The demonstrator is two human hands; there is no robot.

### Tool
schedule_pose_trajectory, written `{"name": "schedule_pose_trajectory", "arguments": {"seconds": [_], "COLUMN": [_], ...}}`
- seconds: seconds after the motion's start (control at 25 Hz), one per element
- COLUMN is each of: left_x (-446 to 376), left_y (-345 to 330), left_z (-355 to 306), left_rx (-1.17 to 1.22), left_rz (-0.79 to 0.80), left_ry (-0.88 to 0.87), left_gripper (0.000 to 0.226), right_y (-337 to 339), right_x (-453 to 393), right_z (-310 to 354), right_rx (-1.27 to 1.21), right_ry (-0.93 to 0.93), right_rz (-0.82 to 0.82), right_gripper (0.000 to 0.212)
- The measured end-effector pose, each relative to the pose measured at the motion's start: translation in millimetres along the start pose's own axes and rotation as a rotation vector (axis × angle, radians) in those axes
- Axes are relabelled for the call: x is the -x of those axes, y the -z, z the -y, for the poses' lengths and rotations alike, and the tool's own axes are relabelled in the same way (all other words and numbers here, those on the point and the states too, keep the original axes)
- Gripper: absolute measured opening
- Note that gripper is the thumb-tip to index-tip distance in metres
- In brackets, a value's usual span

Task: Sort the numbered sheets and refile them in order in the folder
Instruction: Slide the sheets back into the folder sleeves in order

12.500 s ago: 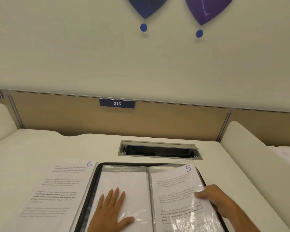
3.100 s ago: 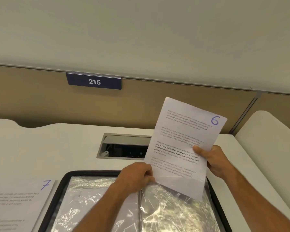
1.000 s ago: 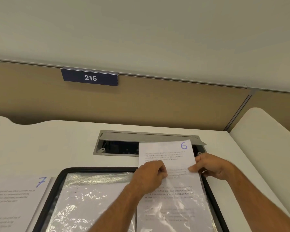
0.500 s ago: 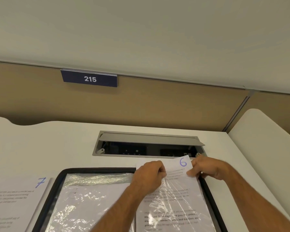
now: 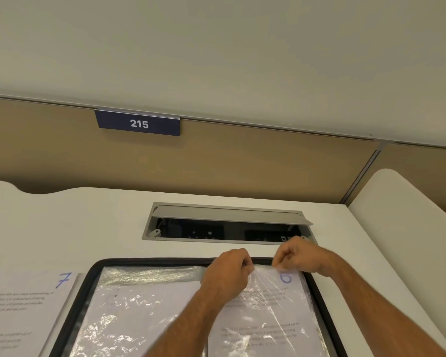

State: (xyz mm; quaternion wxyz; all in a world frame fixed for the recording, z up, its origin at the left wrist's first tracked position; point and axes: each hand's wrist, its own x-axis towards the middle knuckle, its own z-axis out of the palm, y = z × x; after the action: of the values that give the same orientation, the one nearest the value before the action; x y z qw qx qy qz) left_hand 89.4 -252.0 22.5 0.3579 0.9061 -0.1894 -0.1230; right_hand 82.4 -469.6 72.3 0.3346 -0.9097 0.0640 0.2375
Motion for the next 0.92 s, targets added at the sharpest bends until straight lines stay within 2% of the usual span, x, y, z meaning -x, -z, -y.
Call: {"name": "schedule_pose_trajectory", "arguments": {"seconds": [0.12, 0.2, 0.32, 0.48, 0.64, 0.8, 0.92], "left_x": [7.2, 16.3, 37.4, 74.3, 117.6, 146.3, 157.5], "left_y": [-0.8, -0.2, 9.1, 25.4, 30.4, 26.9, 25.8], "left_z": [1.8, 8.1, 23.6, 49.5, 80.5, 109.2, 116.3], "left_rx": [0.035, 0.066, 0.058, -0.16, -0.359, -0.461, -0.484], "left_rz": [0.012, 0.01, -0.05, -0.142, -0.226, -0.23, -0.219], "left_ry": [-0.002, -0.024, -0.041, -0.062, -0.063, 0.009, 0.012], "left_gripper": [0.018, 0.029, 0.035, 0.038, 0.066, 0.061, 0.063], "right_y": [-2.9, -5.7, -12.6, -23.8, -33.9, -41.2, -44.7], "right_x": [2.0, 3.0, 8.8, 21.3, 28.3, 31.6, 34.4], "right_z": [0.9, 2.6, 9.3, 12.8, 14.1, 21.6, 22.9], "right_rx": [0.173, 0.285, 0.3, 0.331, 0.519, 0.651, 0.573], "right_ry": [-0.032, -0.046, -0.026, 0.02, -0.009, -0.036, -0.025], "right_rz": [0.142, 0.173, 0.088, 0.054, 0.004, -0.004, -0.026], "right_gripper": [0.02, 0.02, 0.015, 0.018, 0.016, 0.011, 0.024]}}
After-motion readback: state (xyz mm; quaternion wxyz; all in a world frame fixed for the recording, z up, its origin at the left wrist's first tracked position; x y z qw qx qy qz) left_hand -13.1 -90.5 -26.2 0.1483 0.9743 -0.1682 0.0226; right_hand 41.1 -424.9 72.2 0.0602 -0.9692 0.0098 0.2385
